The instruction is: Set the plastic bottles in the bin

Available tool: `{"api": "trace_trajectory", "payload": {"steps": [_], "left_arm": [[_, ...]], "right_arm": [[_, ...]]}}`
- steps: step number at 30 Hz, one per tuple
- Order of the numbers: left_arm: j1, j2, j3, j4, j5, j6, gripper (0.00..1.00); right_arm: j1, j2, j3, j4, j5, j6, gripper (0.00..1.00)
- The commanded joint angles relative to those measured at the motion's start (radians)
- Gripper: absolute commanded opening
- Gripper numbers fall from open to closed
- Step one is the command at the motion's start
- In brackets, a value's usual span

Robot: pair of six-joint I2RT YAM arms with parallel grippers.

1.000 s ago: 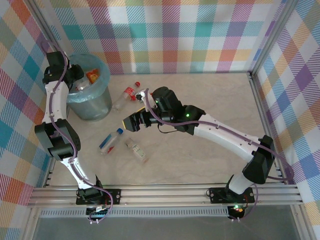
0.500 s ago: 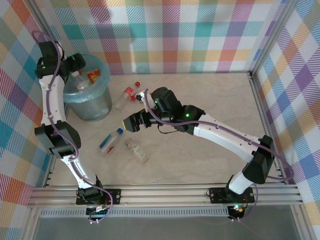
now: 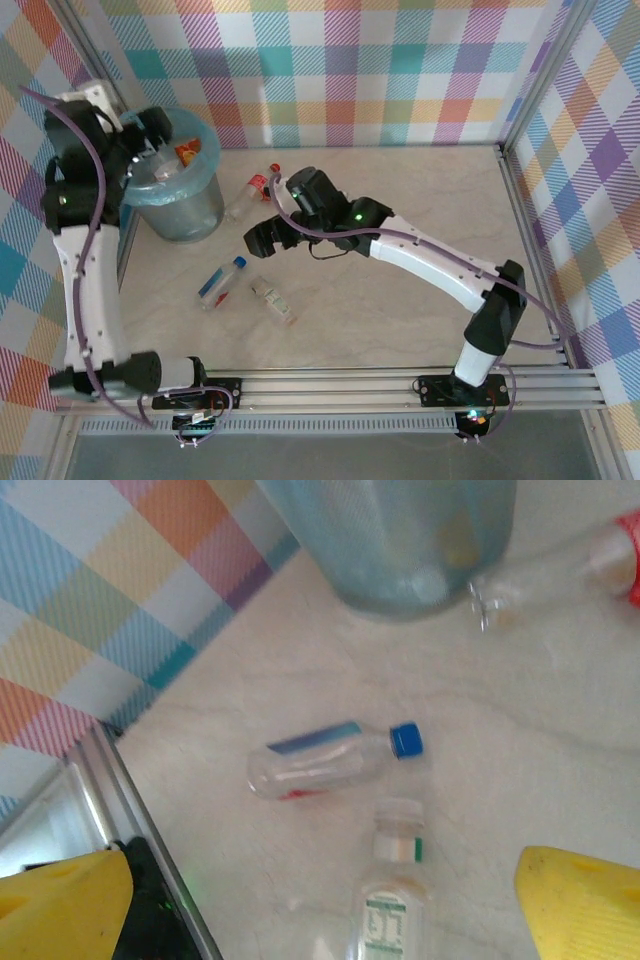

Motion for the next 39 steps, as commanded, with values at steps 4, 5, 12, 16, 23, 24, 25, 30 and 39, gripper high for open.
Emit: {"api": "trace_trajectory", "payload": {"steps": [4,5,12,16,23,24,25,30,39], "left_arm": [[-0.194,-0.159,-0.252,-0.040,0.000,0.043,0.87],[-0.222,-0.182,-0.289,-0.048,0.008,0.033,0.87],[-0.341,-0.277,-0.493,-0.102,0.099,-0.037,0.86],[-0.357,-0.314,-0.572,-0.115,0.139,-0.069,0.86],[-0.359,-0.358,-0.622,-0.152,0.140,-0.063,0.86],[-0.359,-0.361,-0.625,-0.154,0.140,-0.063,0.86],[-0.359,-0.363,-0.628,-0.154,0.140,-0.063,0.86],[-0.359,-0.365,-0.633,-0.157,0.129,-0.069,0.86],[-0.359,-0.348,-0.580,-0.179,0.124,-0.084,0.86]], "right_arm": [[0.032,0.072,-0.102,-0.072,-0.031,0.002,0.94],[0.045,0.085,-0.118,-0.073,-0.027,0.005,0.93],[0.129,0.180,-0.169,-0.083,0.053,0.023,0.92],[0.150,0.237,-0.163,-0.119,0.102,0.044,0.92],[0.161,0.299,-0.174,-0.135,0.113,0.041,0.89],[0.161,0.305,-0.172,-0.138,0.114,0.042,0.88],[0.163,0.312,-0.170,-0.140,0.115,0.039,0.87],[0.163,0.332,-0.165,-0.147,0.125,0.044,0.76],[0.163,0.261,-0.189,-0.171,0.176,0.044,0.57]]}}
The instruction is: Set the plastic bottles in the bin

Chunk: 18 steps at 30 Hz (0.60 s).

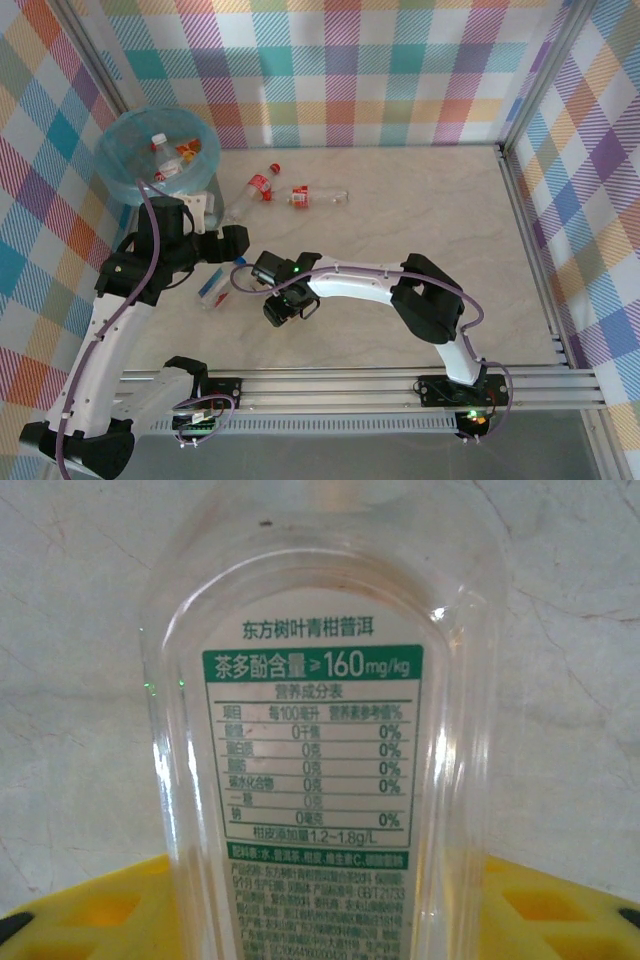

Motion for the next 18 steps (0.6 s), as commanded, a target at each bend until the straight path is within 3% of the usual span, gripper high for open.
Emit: {"api": "trace_trajectory", "payload": {"steps": [1,9,18], "left_arm": [[-0.008,0.008,0.048,-0.020,0.020,-0.031,0.86],[-0.011,0.086,0.133,0.058,0.215,-0.119,0.87],[-0.074,0.171,0.189,0.131,0.373,-0.182,0.85]], "right_arm": [[0.005,-0.082,-0.032,-0.042,0.048,0.009,0.56],[-0.021,-0.364,-0.135,0.003,0.090,-0.026,0.54],[-0.038,-0.624,-0.197,0.170,0.066,-0.067,0.53]]}}
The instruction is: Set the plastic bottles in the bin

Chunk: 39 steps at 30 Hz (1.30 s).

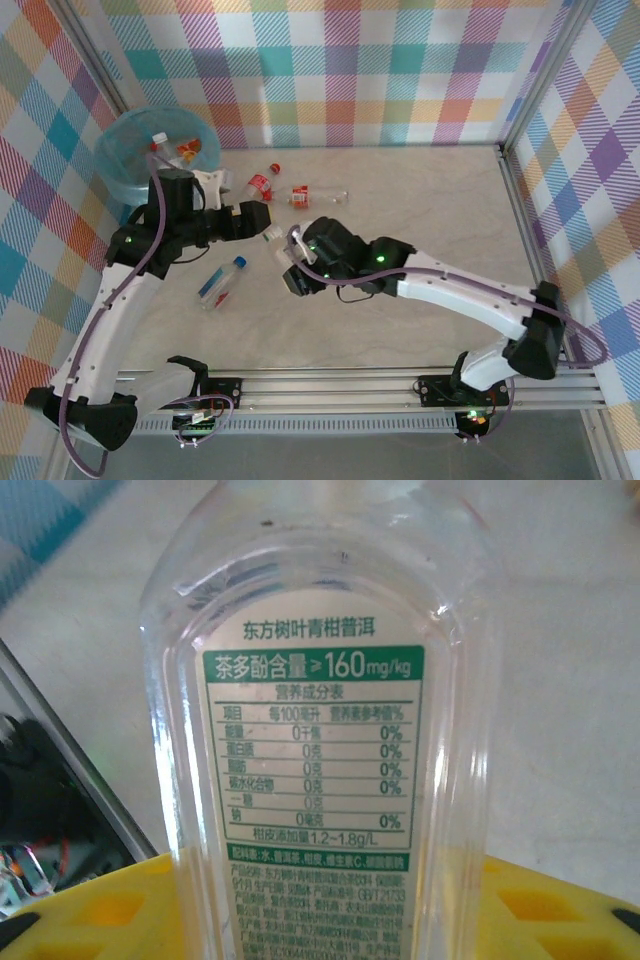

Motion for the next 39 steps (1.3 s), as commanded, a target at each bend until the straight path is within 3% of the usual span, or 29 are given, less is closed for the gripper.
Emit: {"api": "trace_trajectory", "payload": {"steps": [1,6,14,16,19,21,24,27,29,30,32,34,36,39], "left_arm": [[-0.034,0.010,0.041,0.039,0.079,-0.033,0.84],[-0.057,0.008,0.042,0.037,0.064,-0.039,0.74],[-0.057,-0.023,0.041,0.067,0.012,-0.091,0.41],[-0.057,-0.027,0.036,0.076,0.007,-0.102,0.41],[-0.057,-0.027,0.032,0.080,-0.020,-0.126,0.57],[-0.057,-0.028,0.027,0.087,-0.027,-0.134,0.57],[-0.057,-0.032,0.018,0.100,-0.042,-0.143,0.47],[-0.057,-0.034,0.019,0.108,-0.045,-0.152,0.29],[-0.057,-0.037,0.030,0.105,-0.053,-0.154,0.14],[-0.057,-0.038,0.037,0.101,-0.065,-0.154,0.11],[-0.057,-0.045,0.058,0.092,-0.116,-0.157,0.10],[-0.057,-0.046,0.096,0.077,-0.198,-0.148,0.01],[-0.056,-0.042,0.161,0.051,-0.312,-0.115,0.00],[-0.041,-0.006,0.299,0.019,-0.468,-0.035,0.00]], "right_arm": [[0.001,-0.045,-0.019,0.091,-0.010,-0.032,0.53],[0.001,-0.051,0.006,0.104,-0.043,-0.049,0.54],[0.001,-0.084,-0.037,0.159,-0.097,-0.058,0.56],[0.001,-0.093,-0.049,0.176,-0.119,-0.065,0.56],[0.001,-0.105,-0.064,0.203,-0.143,-0.074,0.56],[0.001,-0.107,-0.064,0.206,-0.145,-0.076,0.56],[0.001,-0.103,-0.060,0.205,-0.148,-0.082,0.56],[0.001,-0.101,-0.059,0.200,-0.138,-0.081,0.58],[0.001,-0.099,-0.055,0.200,-0.133,-0.079,0.62],[0.001,-0.100,-0.055,0.202,-0.132,-0.078,0.64],[0.001,-0.098,-0.047,0.218,-0.113,-0.067,0.77],[0.001,-0.088,-0.031,0.241,-0.093,-0.063,0.91],[0.001,-0.062,0.019,0.252,-0.066,-0.067,0.99],[0.001,0.002,0.131,0.244,-0.046,-0.090,1.00]]}}
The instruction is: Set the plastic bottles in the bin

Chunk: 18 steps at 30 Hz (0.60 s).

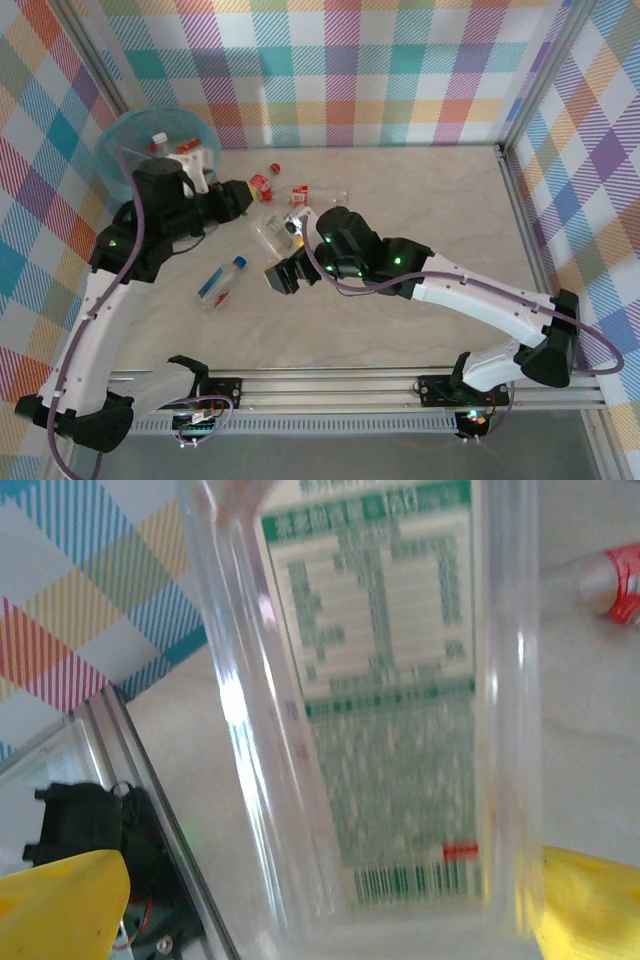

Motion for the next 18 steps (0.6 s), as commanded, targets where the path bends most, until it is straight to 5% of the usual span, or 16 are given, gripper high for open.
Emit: {"api": "trace_trajectory", "payload": {"steps": [1,7,18], "left_arm": [[0.013,0.025,0.175,0.000,-0.228,0.115,0.00],[0.154,0.234,0.525,-0.086,-0.460,0.326,0.00],[0.552,0.492,0.661,-0.046,-0.417,0.331,0.00]], "right_arm": [[0.007,0.066,0.143,0.048,0.038,-0.029,0.99],[0.007,0.195,0.327,0.043,0.006,-0.041,1.00],[0.007,0.339,0.457,0.004,-0.097,0.020,1.00]]}}
